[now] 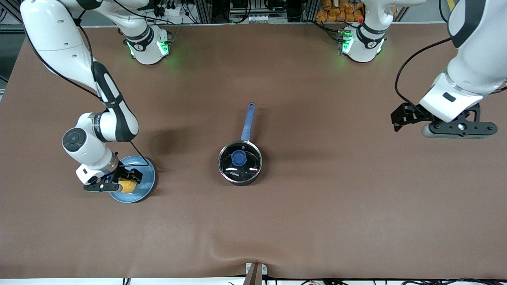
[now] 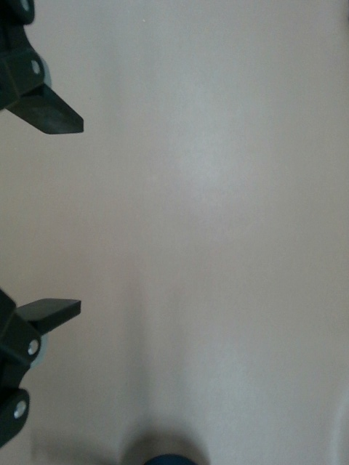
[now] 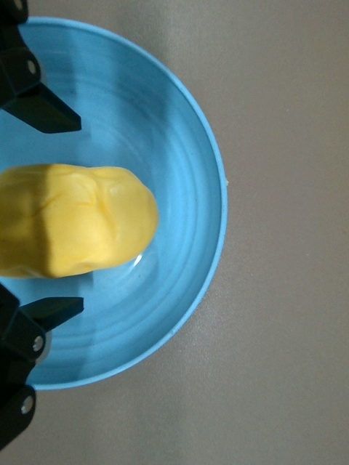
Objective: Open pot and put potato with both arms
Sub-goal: 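Grasp the potato with the right gripper while the left gripper reaches the lid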
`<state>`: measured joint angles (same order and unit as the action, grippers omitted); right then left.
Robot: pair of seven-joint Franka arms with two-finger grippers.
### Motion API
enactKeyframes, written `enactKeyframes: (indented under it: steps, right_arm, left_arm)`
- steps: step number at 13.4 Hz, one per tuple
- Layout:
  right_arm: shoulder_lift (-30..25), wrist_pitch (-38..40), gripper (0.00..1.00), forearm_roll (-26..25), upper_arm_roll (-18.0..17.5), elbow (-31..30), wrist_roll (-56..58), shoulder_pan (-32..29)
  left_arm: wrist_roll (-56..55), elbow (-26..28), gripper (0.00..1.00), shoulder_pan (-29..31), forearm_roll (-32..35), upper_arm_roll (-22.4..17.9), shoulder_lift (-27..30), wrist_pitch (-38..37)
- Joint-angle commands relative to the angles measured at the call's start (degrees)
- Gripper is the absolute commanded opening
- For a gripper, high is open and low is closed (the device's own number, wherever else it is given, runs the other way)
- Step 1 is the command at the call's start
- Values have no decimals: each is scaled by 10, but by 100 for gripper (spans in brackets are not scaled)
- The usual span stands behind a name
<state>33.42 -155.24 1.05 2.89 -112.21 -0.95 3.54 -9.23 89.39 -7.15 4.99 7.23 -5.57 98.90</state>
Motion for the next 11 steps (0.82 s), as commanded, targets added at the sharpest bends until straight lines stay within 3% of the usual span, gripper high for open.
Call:
enactKeyframes:
  steps: [1, 3, 4, 8, 11]
  right_arm:
    - [-5, -18, 64, 5, -6, -8, 2, -6]
    - [-7, -17, 27, 5, -6, -6, 3, -3]
    - [-9, -16, 20, 5, -6, -4, 4, -2]
    - [-30, -2, 1, 5, -8, 7, 4, 3]
    - [-55, 80, 0, 5, -10, 37, 0, 13]
  left_arm:
    - [-51, -16, 100, -112, 5, -60, -22, 5]
    - [-109, -67, 100, -175, 0, -87, -71, 8]
    - [-145, -87, 100, -218, -15, -99, -96, 9]
    - [-313, -143, 100, -460, -69, -270, -208, 72]
    - [-323, -173, 100, -519, -133, -312, -287, 128]
